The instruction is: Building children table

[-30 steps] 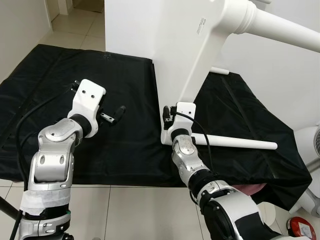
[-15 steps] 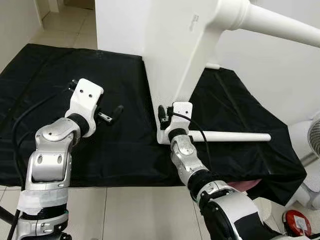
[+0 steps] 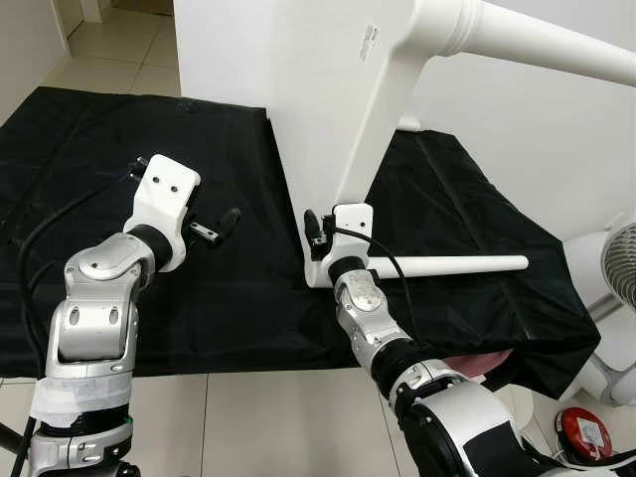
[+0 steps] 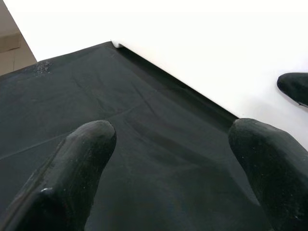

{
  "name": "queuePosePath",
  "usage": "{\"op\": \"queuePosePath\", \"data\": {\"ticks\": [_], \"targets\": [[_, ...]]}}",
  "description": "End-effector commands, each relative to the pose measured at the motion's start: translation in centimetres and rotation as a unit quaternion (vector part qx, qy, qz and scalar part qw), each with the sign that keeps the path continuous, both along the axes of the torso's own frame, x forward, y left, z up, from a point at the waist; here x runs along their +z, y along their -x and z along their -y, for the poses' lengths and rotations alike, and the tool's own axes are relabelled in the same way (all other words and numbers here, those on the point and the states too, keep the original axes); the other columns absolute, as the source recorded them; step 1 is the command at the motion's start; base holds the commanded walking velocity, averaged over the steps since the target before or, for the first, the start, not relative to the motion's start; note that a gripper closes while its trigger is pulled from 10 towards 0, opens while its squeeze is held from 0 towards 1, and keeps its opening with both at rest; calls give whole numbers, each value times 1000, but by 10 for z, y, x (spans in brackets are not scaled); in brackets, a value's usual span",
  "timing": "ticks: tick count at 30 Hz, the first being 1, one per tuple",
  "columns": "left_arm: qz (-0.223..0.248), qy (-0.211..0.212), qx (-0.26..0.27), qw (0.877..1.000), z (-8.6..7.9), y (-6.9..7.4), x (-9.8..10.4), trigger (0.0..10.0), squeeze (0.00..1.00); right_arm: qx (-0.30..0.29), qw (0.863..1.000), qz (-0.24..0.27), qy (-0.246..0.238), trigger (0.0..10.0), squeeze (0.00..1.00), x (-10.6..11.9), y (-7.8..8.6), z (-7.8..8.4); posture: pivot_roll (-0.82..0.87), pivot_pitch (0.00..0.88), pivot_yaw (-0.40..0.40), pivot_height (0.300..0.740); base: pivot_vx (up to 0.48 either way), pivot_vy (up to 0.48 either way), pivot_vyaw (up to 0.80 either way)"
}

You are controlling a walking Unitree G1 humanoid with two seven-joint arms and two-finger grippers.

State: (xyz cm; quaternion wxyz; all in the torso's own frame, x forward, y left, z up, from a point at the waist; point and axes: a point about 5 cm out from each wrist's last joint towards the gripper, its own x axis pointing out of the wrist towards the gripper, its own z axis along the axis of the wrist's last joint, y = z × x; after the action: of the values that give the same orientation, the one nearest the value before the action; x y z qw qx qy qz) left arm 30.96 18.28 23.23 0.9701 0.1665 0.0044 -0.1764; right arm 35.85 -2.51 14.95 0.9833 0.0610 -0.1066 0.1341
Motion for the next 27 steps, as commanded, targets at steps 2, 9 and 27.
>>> {"op": "queuePosePath", "data": {"ticks": [2,9,27], "targets": [[11,-1,53,999,-7,0,0,10000,0,251,959,74,-108,0,0,52,77,-142,157,0,-182,740,0,0,0],[8,2,75,997,-18,-2,-1,10000,0,253,950,90,-160,0,0,77,78,-146,142,0,-172,740,0,0,0],[2,0,75,997,-17,1,-2,10000,0,255,952,113,-129,10000,1000,67,77,-136,129,10,-168,740,0,0,0]]}}
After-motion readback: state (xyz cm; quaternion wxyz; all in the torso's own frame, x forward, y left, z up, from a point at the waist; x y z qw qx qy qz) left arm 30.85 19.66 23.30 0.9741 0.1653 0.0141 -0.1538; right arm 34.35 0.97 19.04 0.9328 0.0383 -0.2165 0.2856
